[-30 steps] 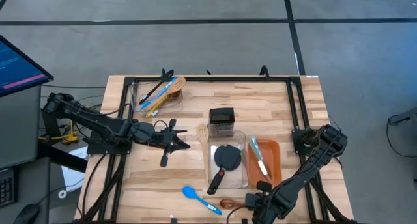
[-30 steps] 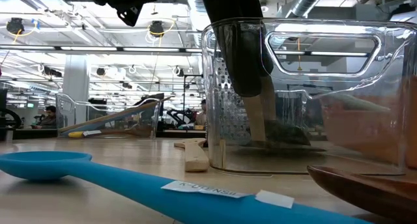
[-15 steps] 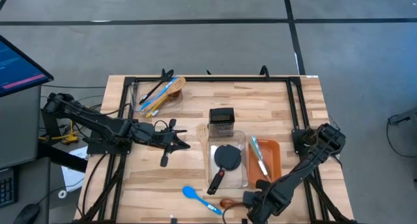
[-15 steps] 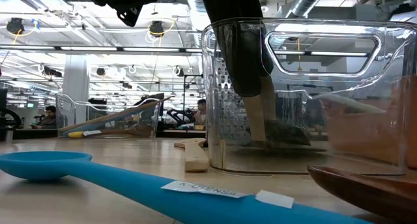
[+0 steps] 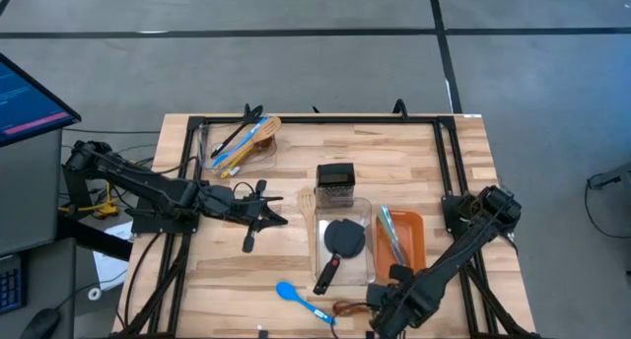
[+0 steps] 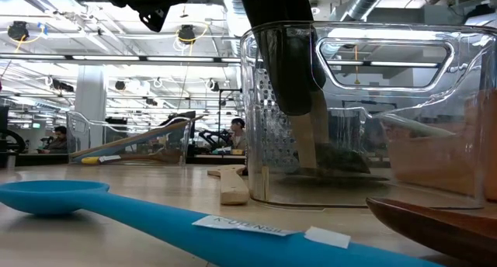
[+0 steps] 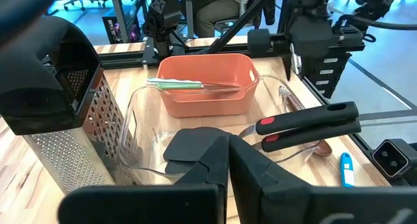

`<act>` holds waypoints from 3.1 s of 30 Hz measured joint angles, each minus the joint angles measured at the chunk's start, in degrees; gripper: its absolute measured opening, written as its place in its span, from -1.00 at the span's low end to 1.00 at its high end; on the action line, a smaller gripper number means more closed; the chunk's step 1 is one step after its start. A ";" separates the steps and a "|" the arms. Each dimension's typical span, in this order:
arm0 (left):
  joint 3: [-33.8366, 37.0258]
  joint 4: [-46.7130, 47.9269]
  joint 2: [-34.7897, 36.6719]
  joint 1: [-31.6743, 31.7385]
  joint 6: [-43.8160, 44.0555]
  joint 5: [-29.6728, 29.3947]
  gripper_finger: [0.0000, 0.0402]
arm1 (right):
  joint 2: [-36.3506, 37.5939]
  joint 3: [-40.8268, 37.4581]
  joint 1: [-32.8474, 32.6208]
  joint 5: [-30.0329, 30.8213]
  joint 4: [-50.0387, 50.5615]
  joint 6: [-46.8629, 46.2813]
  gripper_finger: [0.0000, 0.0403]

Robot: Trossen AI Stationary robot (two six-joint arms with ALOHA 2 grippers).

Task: Pick & Place Kitchen Items
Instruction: Adjust the orange bin on the table, then put the brown ladle into the top transparent bin

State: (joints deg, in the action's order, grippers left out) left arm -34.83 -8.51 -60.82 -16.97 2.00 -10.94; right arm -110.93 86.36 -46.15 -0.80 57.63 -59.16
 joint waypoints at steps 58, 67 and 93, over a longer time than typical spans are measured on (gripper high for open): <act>0.00 0.20 0.02 0.00 1.92 0.22 -0.99 | -6.59 7.00 -8.18 8.09 3.40 -9.71 -1.00; -0.02 0.47 0.01 0.00 1.92 5.20 -0.99 | -11.64 6.91 -5.73 3.40 3.79 -9.86 -0.93; -0.02 0.83 0.02 0.00 1.92 5.27 -0.99 | -12.09 4.27 -6.19 5.35 2.05 -2.80 -0.46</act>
State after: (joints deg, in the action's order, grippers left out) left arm -34.85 -7.68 -60.80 -16.97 3.92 -5.67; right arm -123.02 90.63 -52.34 4.56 59.68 -61.95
